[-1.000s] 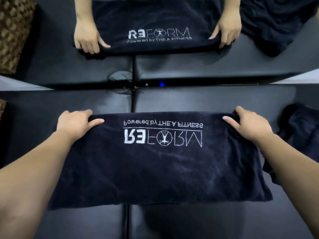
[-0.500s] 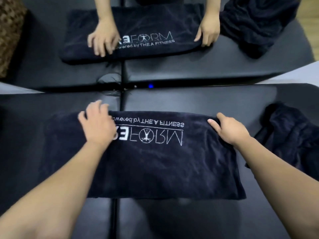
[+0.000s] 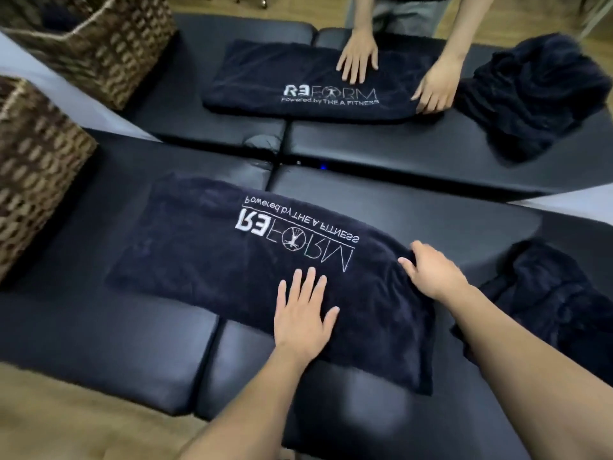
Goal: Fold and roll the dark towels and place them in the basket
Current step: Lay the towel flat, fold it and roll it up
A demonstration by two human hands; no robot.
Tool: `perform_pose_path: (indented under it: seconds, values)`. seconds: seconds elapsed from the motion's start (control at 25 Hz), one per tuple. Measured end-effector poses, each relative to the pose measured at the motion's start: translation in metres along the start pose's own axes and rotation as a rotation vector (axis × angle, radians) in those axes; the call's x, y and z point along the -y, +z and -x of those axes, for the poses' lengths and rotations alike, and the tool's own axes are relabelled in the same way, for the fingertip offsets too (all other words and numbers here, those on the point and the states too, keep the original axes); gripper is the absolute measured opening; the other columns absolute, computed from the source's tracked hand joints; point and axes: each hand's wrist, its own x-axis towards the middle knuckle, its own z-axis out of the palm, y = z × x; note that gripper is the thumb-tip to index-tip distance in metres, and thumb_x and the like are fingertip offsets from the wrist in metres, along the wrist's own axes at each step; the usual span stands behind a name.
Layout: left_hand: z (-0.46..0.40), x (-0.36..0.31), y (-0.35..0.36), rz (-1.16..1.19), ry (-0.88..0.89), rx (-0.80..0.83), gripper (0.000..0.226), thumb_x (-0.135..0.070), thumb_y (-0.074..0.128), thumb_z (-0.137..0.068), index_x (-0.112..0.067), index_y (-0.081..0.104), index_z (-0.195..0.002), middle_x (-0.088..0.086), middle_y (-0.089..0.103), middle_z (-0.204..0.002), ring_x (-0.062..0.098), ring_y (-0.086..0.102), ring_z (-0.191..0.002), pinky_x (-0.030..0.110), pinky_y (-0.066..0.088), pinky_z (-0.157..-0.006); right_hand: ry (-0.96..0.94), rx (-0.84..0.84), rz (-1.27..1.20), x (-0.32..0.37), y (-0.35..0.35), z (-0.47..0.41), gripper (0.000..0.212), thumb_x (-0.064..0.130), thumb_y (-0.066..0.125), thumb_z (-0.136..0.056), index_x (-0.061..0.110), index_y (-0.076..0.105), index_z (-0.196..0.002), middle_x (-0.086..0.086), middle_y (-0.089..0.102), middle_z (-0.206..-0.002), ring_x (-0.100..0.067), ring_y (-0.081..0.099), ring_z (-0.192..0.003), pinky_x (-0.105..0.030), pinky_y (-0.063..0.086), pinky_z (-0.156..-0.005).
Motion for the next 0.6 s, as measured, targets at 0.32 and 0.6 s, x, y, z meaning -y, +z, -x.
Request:
perform_pose_path:
  seconds: [0.32,0.6]
  values:
    - [0.092,0.049,0.015,-0.020,0.026,0.042,0.056,-0.032,0.033,-0.107,-0.034,0.014,-0.160,-0.015,0.000,-0.169,0.016,-0.007,-0.156,0.050,0.000,-0.126,-0.208,0.243,-0.035,-0.007,0.038,0.088,0.035,0.049,0.061,-0.093,0.022,0.046,-0.078,0.007,0.056,-0.077,-0.024,0.055,-0.081,-0.034,0.037,-0.066]
    - [0.165,-0.017,0.042,0.152,-0.268,-0.109,0.053,-0.043,0.034,-0.104,-0.024,0.039,-0.153,-0.004,0.026,-0.166,0.022,0.013,-0.156,0.053,0.008,-0.125,-0.394,0.322,-0.012,-0.014,0.040,0.120,0.039,0.052,0.055,-0.098,0.020,0.043,-0.078,0.005,0.055,-0.077,-0.016,0.051,-0.070,-0.030,0.036,-0.057]
